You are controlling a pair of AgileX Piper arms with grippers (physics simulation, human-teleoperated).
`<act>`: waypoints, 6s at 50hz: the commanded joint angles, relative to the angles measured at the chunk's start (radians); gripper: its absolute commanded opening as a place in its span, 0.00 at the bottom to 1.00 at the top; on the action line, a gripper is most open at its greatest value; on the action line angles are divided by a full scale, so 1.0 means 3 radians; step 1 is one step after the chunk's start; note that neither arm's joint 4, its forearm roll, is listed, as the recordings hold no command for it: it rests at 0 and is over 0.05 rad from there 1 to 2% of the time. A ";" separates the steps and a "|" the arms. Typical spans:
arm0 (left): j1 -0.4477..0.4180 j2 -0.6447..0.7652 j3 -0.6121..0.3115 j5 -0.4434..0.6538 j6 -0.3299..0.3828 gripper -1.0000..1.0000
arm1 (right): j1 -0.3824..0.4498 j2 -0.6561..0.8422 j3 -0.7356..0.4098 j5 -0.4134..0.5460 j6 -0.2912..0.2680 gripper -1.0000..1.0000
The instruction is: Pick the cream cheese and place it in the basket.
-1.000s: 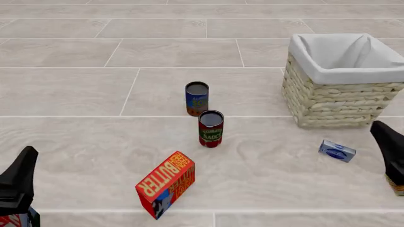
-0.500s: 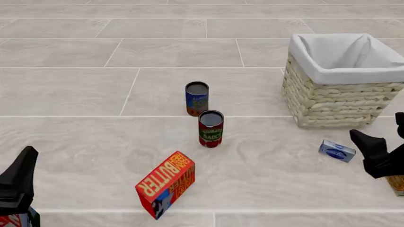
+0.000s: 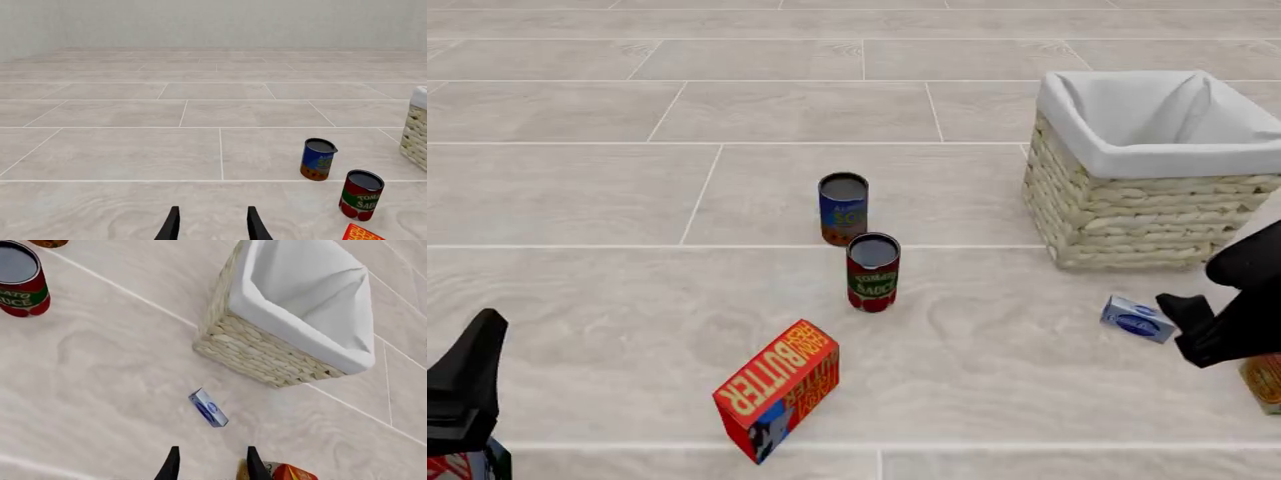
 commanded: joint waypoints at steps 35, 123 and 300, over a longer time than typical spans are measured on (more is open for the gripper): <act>0.0000 0.0000 0.0000 0.0000 0.0000 1.00 | -0.0256 0.1713 -0.0280 -0.0675 -0.0589 1.00; 0.0000 -0.0001 0.0000 0.0000 0.0002 1.00 | -0.0450 0.2920 -0.0417 -0.1387 -0.1005 0.00; 0.0000 0.0000 0.0000 0.0000 0.0000 1.00 | -0.0203 0.1990 -0.2556 -0.0506 0.1839 0.00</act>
